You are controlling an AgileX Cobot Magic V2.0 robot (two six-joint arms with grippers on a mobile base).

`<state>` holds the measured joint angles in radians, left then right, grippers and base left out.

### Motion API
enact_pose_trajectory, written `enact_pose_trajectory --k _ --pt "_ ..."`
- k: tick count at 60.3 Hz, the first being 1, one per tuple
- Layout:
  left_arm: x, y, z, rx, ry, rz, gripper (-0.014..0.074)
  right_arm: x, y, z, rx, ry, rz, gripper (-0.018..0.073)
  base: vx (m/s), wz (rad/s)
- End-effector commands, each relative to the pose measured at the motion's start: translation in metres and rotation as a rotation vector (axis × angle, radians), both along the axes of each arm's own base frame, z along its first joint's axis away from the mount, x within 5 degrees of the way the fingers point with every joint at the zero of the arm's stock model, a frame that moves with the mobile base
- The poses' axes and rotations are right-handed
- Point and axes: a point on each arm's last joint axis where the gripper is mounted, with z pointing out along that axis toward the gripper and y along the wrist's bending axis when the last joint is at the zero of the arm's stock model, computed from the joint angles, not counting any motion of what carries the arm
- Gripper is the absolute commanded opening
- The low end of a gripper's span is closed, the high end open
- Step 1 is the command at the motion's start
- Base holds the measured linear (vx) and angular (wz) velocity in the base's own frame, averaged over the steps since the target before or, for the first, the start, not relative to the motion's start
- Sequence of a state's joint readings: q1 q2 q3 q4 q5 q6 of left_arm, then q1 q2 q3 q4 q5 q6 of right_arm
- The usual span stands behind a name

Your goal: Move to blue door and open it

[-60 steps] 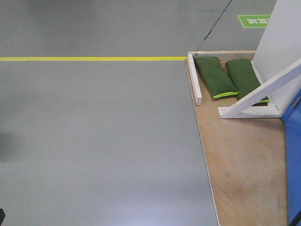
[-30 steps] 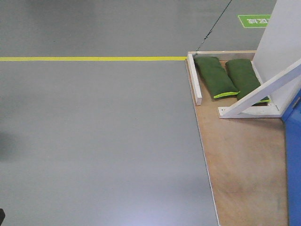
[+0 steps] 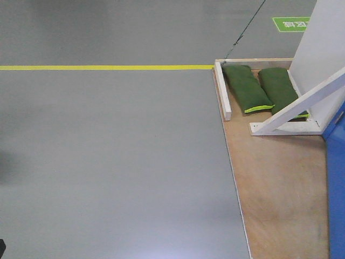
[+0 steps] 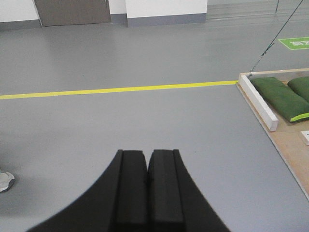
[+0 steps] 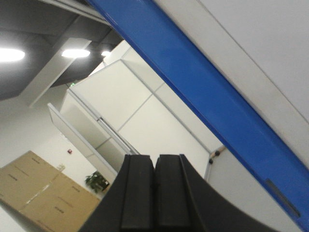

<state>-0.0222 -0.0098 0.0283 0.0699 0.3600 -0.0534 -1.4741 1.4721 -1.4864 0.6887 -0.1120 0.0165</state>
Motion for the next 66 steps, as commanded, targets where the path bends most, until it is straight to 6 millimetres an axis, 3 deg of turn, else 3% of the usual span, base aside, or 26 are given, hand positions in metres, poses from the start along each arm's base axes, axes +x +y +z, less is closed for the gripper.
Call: enact_pose_trajectory --k 1,17,43,66 --pt "0.0 -0.001 0.015 -0.008 -0.12 -0.005 0.0071 0.014 0.027 0.034 -0.122 0.088 0.026 -0.0004 0.0 0.0" --pt "0.0 -0.001 0.015 -0.008 -0.12 -0.005 0.0071 0.049 0.04 0.031 -0.051 0.212 0.181 -0.0004 0.0 -0.01" --pt "0.0 -0.001 0.015 -0.008 -0.12 -0.005 0.0071 0.133 0.077 0.002 0.226 0.321 0.639 -0.0004 -0.02 -0.09" --pt "0.0 -0.001 0.015 -0.008 -0.12 -0.005 0.0071 0.175 0.116 -0.001 0.261 0.376 0.856 -0.0004 -0.01 -0.02"
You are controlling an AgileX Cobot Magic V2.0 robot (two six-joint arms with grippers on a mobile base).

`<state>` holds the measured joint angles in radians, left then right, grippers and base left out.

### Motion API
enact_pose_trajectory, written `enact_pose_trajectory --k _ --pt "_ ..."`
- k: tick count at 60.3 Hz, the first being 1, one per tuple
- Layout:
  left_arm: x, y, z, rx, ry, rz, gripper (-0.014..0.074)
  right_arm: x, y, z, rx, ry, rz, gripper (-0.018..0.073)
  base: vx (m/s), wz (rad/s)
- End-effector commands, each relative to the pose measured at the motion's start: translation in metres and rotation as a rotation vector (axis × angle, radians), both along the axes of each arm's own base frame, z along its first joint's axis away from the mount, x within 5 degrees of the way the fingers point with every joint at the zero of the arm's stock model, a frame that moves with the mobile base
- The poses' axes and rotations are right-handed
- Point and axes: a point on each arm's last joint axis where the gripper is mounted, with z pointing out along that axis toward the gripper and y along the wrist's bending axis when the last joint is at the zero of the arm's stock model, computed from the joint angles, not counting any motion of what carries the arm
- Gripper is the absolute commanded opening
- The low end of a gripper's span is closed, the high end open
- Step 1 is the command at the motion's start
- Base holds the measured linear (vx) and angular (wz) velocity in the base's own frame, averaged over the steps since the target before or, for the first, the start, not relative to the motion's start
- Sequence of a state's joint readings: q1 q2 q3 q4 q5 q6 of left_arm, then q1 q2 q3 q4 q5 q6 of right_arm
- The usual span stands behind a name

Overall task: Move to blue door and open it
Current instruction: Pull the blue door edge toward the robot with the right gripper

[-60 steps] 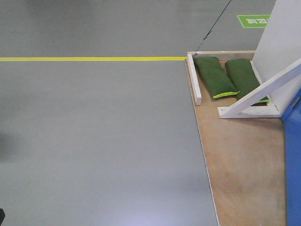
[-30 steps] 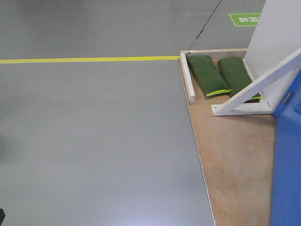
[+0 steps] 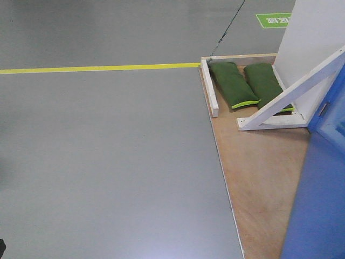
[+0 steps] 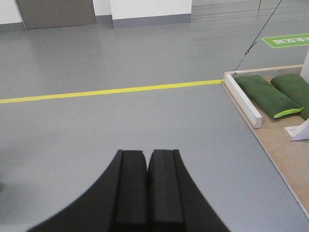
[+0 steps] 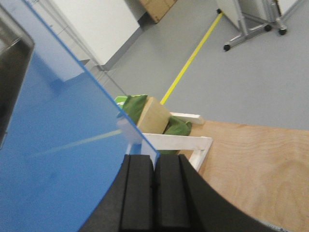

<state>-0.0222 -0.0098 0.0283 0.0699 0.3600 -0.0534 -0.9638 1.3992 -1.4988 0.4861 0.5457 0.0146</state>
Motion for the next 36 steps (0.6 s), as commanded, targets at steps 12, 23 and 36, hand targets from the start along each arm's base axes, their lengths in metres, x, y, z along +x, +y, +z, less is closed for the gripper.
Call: enact_pose_trajectory --k 12,23,36 --pt "0.0 -0.001 0.015 -0.008 -0.12 -0.005 0.0071 0.028 0.041 0.022 -0.068 -0.066 0.145 -0.0004 0.0 0.0" --pt "0.0 -0.001 0.015 -0.008 -0.12 -0.005 0.0071 0.052 0.072 0.023 -0.025 -0.112 0.276 -0.0004 0.0 -0.01" --pt "0.0 -0.001 0.015 -0.008 -0.12 -0.005 0.0071 0.074 0.11 0.025 0.049 -0.173 0.428 -0.0004 0.0 -0.01"
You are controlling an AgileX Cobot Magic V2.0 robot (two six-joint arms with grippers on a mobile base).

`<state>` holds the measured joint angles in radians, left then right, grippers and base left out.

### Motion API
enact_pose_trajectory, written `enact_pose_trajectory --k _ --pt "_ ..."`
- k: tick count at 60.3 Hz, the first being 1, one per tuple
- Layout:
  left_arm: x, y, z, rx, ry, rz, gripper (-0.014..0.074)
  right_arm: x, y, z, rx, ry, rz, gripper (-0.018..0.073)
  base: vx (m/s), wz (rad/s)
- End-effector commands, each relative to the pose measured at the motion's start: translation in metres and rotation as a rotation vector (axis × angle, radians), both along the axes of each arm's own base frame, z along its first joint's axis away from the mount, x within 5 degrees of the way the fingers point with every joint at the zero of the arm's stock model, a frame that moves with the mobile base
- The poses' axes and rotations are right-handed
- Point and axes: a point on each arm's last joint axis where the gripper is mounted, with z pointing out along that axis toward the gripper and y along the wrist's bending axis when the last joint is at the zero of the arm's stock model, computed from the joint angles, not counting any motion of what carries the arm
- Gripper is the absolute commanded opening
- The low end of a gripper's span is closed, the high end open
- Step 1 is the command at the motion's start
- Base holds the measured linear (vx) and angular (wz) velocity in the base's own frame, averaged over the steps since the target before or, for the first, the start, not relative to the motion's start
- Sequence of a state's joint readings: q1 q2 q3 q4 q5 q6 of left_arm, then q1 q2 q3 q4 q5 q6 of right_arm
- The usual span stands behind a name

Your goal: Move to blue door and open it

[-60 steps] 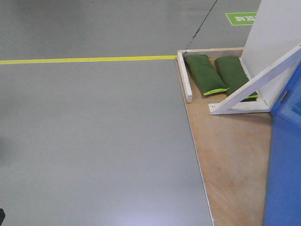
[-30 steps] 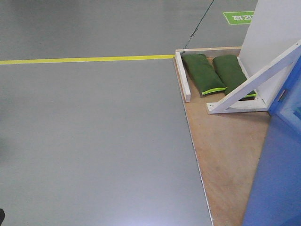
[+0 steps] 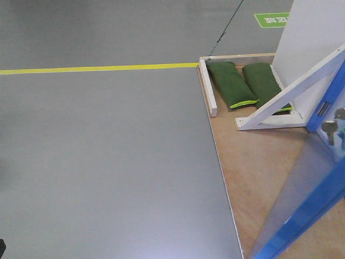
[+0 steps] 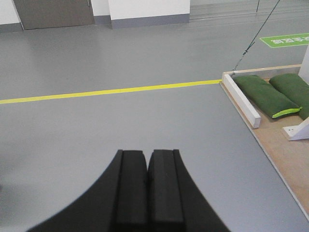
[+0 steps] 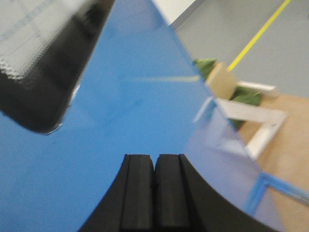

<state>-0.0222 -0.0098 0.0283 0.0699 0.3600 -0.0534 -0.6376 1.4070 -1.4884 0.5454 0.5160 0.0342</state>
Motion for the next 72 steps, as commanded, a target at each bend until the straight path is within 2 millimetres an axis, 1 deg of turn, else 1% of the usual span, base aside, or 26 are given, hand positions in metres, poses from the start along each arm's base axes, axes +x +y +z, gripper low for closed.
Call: enact_pose_trajectory --k 1,10,21,31,39,53,61,72 --pt "0.0 -0.001 0.015 -0.008 -0.12 -0.005 0.0071 0.003 0.038 0.027 0.017 -0.119 0.123 -0.0004 0.0 -0.01" --pt "0.0 -0.001 0.015 -0.008 -0.12 -0.005 0.0071 0.014 0.064 0.03 0.085 -0.159 0.221 -0.0004 0.0 -0.01" --pt "0.0 -0.001 0.015 -0.008 -0.12 -0.005 0.0071 0.023 0.09 0.034 0.19 -0.222 0.315 -0.0004 0.0 0.0" --pt "0.0 -0.001 0.015 -0.008 -0.12 -0.005 0.0071 0.034 0.104 0.034 0.198 -0.27 0.327 -0.0004 0.0 0.0" --pt "0.0 -0.001 0.015 -0.008 -0.12 -0.005 0.0071 0.047 0.11 0.032 0.191 -0.32 0.301 -0.0004 0.0 0.0" --pt "0.0 -0.001 0.015 -0.008 -0.12 -0.005 0.0071 0.07 0.133 0.017 0.214 -0.295 0.353 -0.0004 0.0 0.0" --pt "0.0 -0.001 0.015 -0.008 -0.12 -0.005 0.0071 0.076 0.145 0.012 0.225 -0.274 0.391 -0.0004 0.0 0.0" --pt "0.0 -0.001 0.015 -0.008 -0.12 -0.005 0.0071 0.076 0.148 0.01 0.231 -0.255 0.412 -0.0004 0.0 0.0"
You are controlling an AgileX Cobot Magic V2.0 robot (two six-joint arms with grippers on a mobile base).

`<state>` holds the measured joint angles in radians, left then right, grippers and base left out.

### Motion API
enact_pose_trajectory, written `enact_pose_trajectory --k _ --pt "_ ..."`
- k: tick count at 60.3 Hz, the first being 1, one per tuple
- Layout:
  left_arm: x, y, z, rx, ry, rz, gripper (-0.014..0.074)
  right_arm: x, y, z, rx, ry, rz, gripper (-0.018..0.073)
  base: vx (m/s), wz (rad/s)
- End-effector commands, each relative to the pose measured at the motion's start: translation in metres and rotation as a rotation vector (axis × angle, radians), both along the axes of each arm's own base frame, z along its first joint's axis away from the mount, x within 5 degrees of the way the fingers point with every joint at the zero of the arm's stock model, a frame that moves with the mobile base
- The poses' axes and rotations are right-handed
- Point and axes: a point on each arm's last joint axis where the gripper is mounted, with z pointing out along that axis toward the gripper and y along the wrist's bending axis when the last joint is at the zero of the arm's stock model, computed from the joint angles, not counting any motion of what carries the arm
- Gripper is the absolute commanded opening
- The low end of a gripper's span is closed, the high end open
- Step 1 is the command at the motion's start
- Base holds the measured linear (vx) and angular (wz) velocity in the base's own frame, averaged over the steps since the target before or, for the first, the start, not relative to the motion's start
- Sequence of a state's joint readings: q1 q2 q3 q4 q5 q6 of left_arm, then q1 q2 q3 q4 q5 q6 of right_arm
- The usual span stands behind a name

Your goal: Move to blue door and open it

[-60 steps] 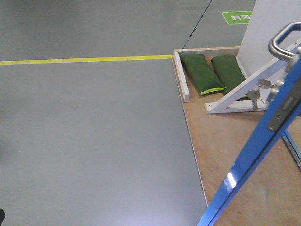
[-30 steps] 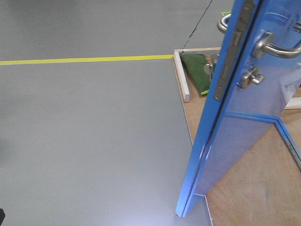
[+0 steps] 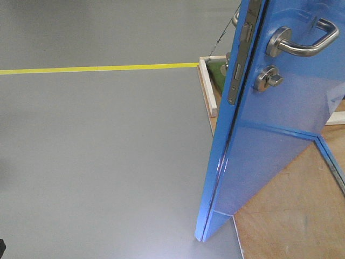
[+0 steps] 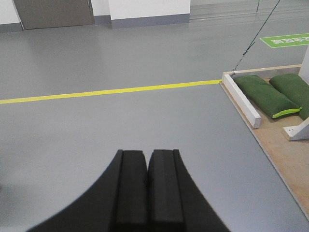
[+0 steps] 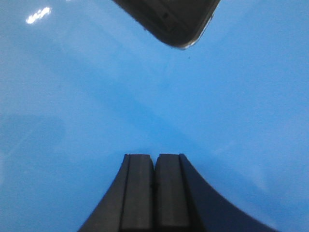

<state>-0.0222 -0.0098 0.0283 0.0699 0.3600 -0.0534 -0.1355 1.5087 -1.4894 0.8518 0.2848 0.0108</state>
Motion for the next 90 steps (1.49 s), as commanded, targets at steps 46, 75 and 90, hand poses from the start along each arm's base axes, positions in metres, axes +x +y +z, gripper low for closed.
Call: enact_pose_trajectory --k 46,75,90 --pt "0.0002 -0.0005 0.0148 -0.008 -0.12 -0.005 0.0071 -0.0084 0.005 0.0204 -0.002 -0.063 0.011 -0.0004 0.0 0.0" --pt "0.0002 -0.0005 0.0148 -0.008 -0.12 -0.005 0.0071 -0.0084 0.005 0.0204 -0.002 -0.063 0.011 -0.0004 0.0 0.01" --pt "0.0002 -0.0005 0.0148 -0.008 -0.12 -0.005 0.0071 -0.0084 0.005 0.0204 -0.002 -0.063 0.01 -0.0004 0.0 0.01"
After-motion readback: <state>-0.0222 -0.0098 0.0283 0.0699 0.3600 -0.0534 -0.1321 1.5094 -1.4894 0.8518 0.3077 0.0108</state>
